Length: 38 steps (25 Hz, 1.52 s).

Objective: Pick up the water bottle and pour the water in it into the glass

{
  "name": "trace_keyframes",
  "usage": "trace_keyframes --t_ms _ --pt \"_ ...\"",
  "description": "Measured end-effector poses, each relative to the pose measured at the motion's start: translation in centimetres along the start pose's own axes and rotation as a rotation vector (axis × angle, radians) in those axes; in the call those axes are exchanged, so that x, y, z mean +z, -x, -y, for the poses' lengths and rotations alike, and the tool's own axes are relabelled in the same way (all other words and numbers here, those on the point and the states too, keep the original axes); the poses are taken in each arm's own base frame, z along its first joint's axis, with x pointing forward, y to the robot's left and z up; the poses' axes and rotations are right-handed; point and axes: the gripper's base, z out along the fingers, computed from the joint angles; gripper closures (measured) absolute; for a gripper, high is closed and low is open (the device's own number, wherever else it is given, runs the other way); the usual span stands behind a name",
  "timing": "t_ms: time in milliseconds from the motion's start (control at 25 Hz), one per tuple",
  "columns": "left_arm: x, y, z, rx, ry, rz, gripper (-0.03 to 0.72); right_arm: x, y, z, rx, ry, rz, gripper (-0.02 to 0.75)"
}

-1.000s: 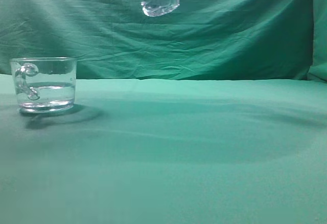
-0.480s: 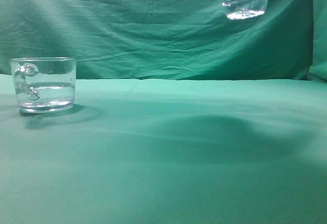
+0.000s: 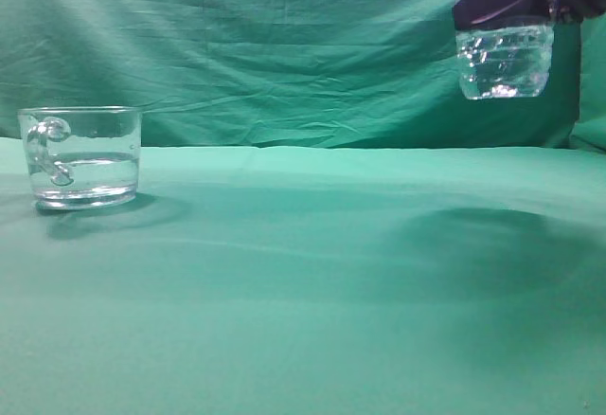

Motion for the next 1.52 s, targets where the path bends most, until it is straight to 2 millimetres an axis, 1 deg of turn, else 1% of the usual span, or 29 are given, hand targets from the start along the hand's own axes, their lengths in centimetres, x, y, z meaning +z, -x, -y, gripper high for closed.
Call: trace_keyframes --t_ms 200,320,480,600,720,840,880,960,1080,1160,1280,1320,1360,1520 --pt "0.0 0.0 0.0 0.0 0.0 0.0 0.688 1.5 -3.1 0.0 0.071 0.042 0.01 0.47" --pt "0.0 0.0 0.0 0.0 0.0 0.0 0.688 2.3 -4.8 -0.1 0.054 0.065 0.013 0.47" --pt "0.0 0.0 0.0 0.0 0.0 0.0 0.688 2.9 -6.7 -0.3 0.034 0.093 0.033 0.47" --pt "0.0 0.0 0.0 0.0 0.0 0.0 0.688 3.2 -7.8 -0.4 0.049 0.099 0.016 0.47" --pt "0.0 0.0 0.0 0.0 0.0 0.0 0.688 3.3 -8.0 -0.4 0.053 0.103 0.029 0.47" --pt "0.0 0.0 0.0 0.0 0.0 0.0 0.688 3.3 -7.9 -0.4 0.053 0.104 0.033 0.47" --pt "0.0 0.0 0.0 0.0 0.0 0.0 0.688 3.3 -7.9 -0.5 0.051 0.106 0.034 0.412" --pt "0.0 0.0 0.0 0.0 0.0 0.0 0.688 3.2 -7.9 -0.6 0.046 0.117 0.034 0.319" --pt "0.0 0.0 0.0 0.0 0.0 0.0 0.688 3.2 -8.0 -0.6 0.044 0.125 0.029 0.143" --pt "0.0 0.0 0.0 0.0 0.0 0.0 0.688 3.1 -7.4 -0.6 0.054 0.125 0.038 0.082" --pt "0.0 0.0 0.0 0.0 0.0 0.0 0.688 2.7 -5.5 -0.5 0.053 0.117 0.081 0.093" --pt "0.0 0.0 0.0 0.0 0.0 0.0 0.688 2.4 -4.7 -0.5 0.052 0.116 0.099 0.067" --pt "0.0 0.0 0.0 0.0 0.0 0.0 0.688 2.2 -4.1 -0.5 0.053 0.114 0.115 0.067" --pt "0.0 0.0 0.0 0.0 0.0 0.0 0.688 1.0 -0.5 -0.6 0.041 0.109 0.2 0.067"
